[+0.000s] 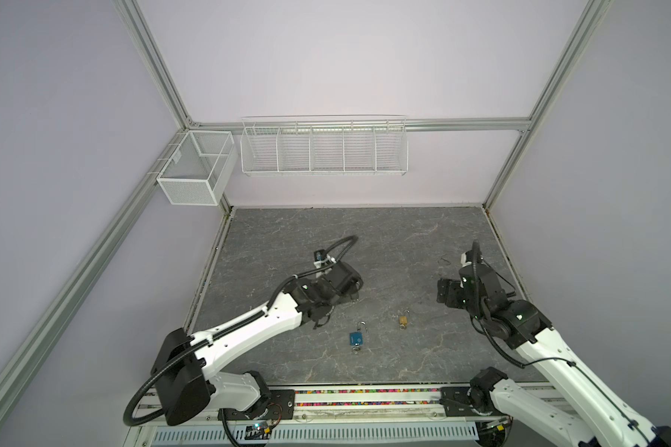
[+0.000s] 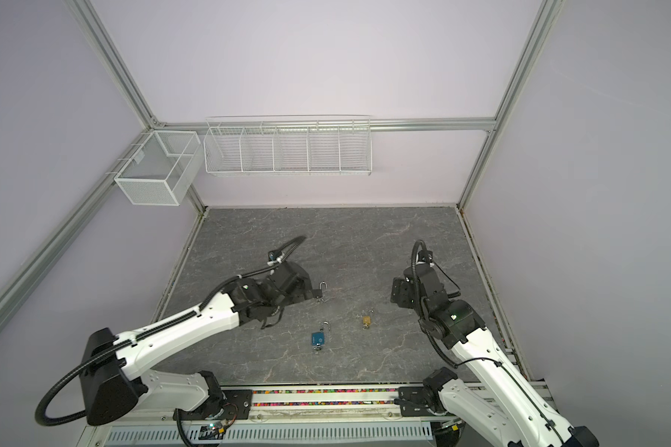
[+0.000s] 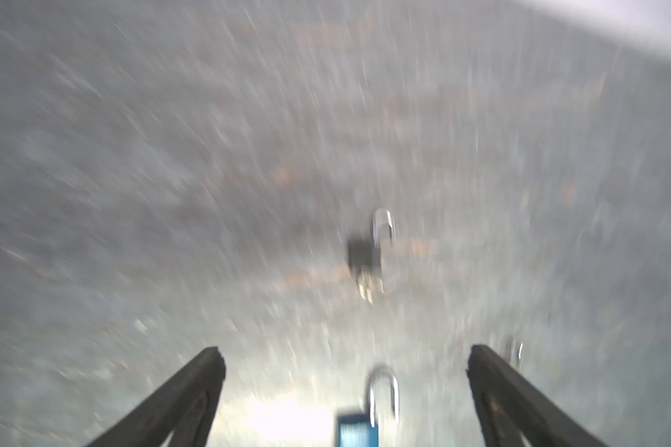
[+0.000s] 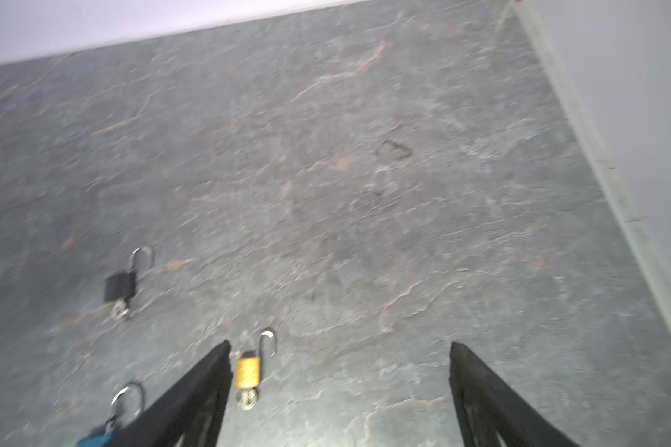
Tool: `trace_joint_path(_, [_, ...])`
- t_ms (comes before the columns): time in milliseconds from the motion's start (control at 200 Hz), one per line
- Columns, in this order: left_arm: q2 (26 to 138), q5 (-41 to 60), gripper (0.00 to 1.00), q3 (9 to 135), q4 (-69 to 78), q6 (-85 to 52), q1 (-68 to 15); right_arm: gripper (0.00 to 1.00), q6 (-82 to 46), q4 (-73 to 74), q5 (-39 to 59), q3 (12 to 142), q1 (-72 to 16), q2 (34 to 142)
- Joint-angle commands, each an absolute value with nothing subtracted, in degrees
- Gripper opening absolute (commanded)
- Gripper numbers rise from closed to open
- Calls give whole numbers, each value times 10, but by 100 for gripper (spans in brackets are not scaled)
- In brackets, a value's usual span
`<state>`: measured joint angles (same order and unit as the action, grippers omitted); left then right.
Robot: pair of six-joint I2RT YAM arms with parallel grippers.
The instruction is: Unlock with the key
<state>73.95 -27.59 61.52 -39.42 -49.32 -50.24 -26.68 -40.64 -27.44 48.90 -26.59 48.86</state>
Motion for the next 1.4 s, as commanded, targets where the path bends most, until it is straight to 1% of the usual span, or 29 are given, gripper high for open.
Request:
trace_joint_path(0, [720,-358,99,614,-352,-353,-402,89,-228,-344,-387,472,-215,518])
trace_joint_path(75, [733,-388,99,611,-332,-309,-314,89,-213,-273,-405,449,-161,546])
trace_joint_path(115, [743,-440,99,603,-310,-284,-277,89,-206,-229,-427,430,-132,565])
trace_joint_path(170, [756,-493,99,574,-249,-233,-236,89,-201,-169,-449,404,-85,592])
trace_joint_path(215, [765,-511,99,539,-181,-189,-204,89,-203,-123,-460,384,-53,616])
trace_joint_path(285, [779,-469,99,476,-54,-133,-152,89,-199,-51,-455,356,-13,654])
trace_joint_path(355, [793,-405,99,414,64,-104,-107,89,-179,30,-439,328,5,691])
trace_joint_path(455, [824,-396,99,343,231,-59,-92,89,-167,96,-410,316,14,743])
trace_joint_path(490, [833,-369,99,318,291,-48,-88,89,-163,133,-395,307,17,763])
trace_joint_path(530, [844,-339,100,294,363,-31,-84,89,-149,184,-367,300,21,790])
trace_joint_path(570, [852,-303,99,279,403,-16,-81,89,-144,174,-340,319,21,804])
trace_joint_path(600, [862,-295,99,281,407,-19,-77,89,-128,216,-317,316,22,813])
trace_joint_path(655, [872,-283,99,275,423,-24,-70,89,-99,300,-244,293,24,824])
trace_joint_path(700, [856,-232,99,253,434,-22,-62,89,-70,313,-192,292,22,832])
trace_joint_path(735, [850,-196,100,225,466,-10,-62,89,-50,354,-169,279,16,838])
trace_joint_path(775, [859,-166,99,191,532,4,-61,89,-26,379,-130,262,8,831])
trace_joint_path(830, [900,-179,99,169,649,14,-61,88,10,483,-105,216,-11,846])
trace_joint_path(855, [902,-182,99,176,638,13,-61,88,26,531,-98,192,-21,868])
trace_joint_path(900, [875,-172,99,208,532,6,-61,88,51,645,-120,171,-37,907])
trace_joint_path(920, [868,-173,99,226,488,3,-61,88,49,628,-126,177,-38,898])
trace_joint_path(950, [867,-173,99,244,450,-7,-57,89,34,528,-124,208,-33,874])
trace_joint_path(975, [873,-164,99,242,459,-13,-47,89,21,473,-94,226,-16,871])
trace_joint_path(1010, [880,-160,99,236,485,-17,-40,88,13,514,-56,217,4,885])
trace_joint_path(1035, [886,-158,99,230,504,-15,-40,88,15,531,-61,215,2,888])
trace_joint_path(1065, [891,-159,99,226,522,-11,-40,88,18,511,-73,218,-3,882])
trace_joint_path(1095, [889,-158,99,229,513,-13,-40,88,16,491,-71,221,-3,875])
trace_joint_path(1155, [886,-157,99,227,509,-13,-40,88,21,519,-76,214,-7,880])
trace_joint_path(1205, [890,-152,99,222,528,-6,-40,88,19,510,-74,216,-6,880])
trace_joint_path(1399, [889,-152,99,224,522,-8,-40,89,18,504,-72,218,-5,877])
